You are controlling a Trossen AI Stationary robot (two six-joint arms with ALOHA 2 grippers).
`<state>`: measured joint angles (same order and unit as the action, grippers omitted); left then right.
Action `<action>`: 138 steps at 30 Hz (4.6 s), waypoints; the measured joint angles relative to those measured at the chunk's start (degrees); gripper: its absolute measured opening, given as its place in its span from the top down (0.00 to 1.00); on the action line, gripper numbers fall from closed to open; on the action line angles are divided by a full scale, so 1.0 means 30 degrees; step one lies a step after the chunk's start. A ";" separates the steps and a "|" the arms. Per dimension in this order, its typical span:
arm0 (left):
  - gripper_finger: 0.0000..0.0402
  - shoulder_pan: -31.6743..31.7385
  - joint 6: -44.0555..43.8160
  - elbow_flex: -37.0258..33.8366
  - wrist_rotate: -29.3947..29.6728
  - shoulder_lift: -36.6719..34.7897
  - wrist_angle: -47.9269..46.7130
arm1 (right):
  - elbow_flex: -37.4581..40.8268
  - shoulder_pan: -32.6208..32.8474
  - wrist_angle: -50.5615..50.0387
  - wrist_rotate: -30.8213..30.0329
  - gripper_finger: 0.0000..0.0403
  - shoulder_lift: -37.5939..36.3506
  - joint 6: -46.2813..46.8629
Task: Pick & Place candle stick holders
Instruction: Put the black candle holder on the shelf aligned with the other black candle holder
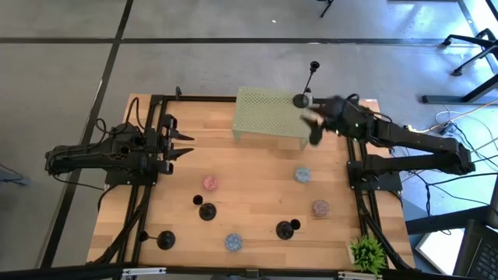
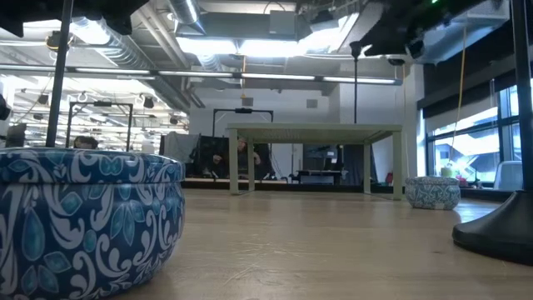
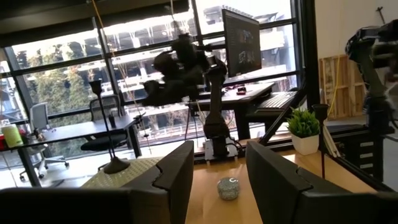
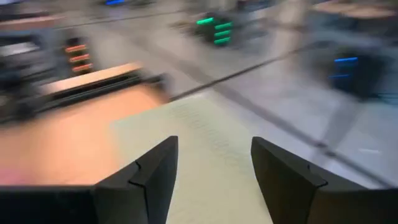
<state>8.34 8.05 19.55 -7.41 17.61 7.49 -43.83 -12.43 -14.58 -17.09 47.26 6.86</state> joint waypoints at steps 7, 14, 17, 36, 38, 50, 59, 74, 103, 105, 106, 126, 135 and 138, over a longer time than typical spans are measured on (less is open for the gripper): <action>0.64 0.0007 0.0000 -0.0002 0.0020 0.0007 -0.0015 | -0.0007 0.4210 -0.4106 1.1836 0.48 0.0514 0.1072; 0.64 0.0007 0.0000 -0.0007 -0.0904 0.0584 -0.0109 | 0.0131 0.8836 -0.4386 1.3065 0.48 0.3168 0.1523; 0.64 0.0000 -0.0007 -0.0007 -0.0879 0.0893 -0.0027 | 0.0131 1.0284 -0.4275 1.2307 0.48 0.4375 0.1382; 0.64 0.0000 -0.3832 -0.0007 -0.0863 0.1274 0.1590 | 0.0146 1.3540 0.4680 1.0127 0.48 1.1678 0.1514; 0.64 0.0000 -0.3965 -0.0007 -0.0850 0.1274 0.1670 | 0.0146 1.3724 0.5432 1.0206 0.49 1.1860 0.1527; 0.64 0.0007 -0.3978 -0.0007 -0.0843 0.1274 0.3026 | 0.0138 1.4093 0.3421 0.9072 0.56 1.1885 0.2839; 0.64 0.0001 -0.3942 -0.0007 -0.0843 0.1274 0.4166 | 0.0146 1.4093 0.2672 0.8845 0.56 1.1885 0.3849; 0.64 0.0000 -0.3954 -0.0007 -0.0843 0.1274 0.4459 | 0.0138 1.4574 0.6316 0.8388 0.56 1.1885 0.3556; 0.64 0.0004 -0.3949 -0.0007 -0.0843 0.1398 0.4609 | -0.0544 1.3956 1.3358 -0.3595 0.96 1.1635 0.2831; 0.64 0.0000 -0.3949 -0.0007 -0.0843 0.1400 0.4716 | -0.1102 1.3846 1.3082 -0.5784 0.96 1.1075 0.2472; 0.64 0.0004 -0.3949 -0.0007 -0.0843 0.1398 0.4861 | -0.1470 1.3786 1.2549 -0.6733 0.96 1.0685 0.1831; 0.64 0.0007 -0.2928 0.0008 -0.0026 0.1588 0.6155 | -0.5967 0.5880 -0.2236 -1.0721 0.96 0.3579 0.2584; 0.64 0.0007 -0.2586 0.0008 0.0112 0.1653 0.6543 | -0.5938 0.1352 -0.3557 -0.7829 0.96 0.4623 0.2934; 0.64 0.0007 -0.2597 0.0008 0.0108 0.1649 0.6554 | -0.5938 0.0348 -0.3574 -0.6931 0.96 0.5171 0.2938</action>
<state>8.36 0.26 19.57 -7.08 22.56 27.15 -61.65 -11.39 -25.30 -37.88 62.77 15.67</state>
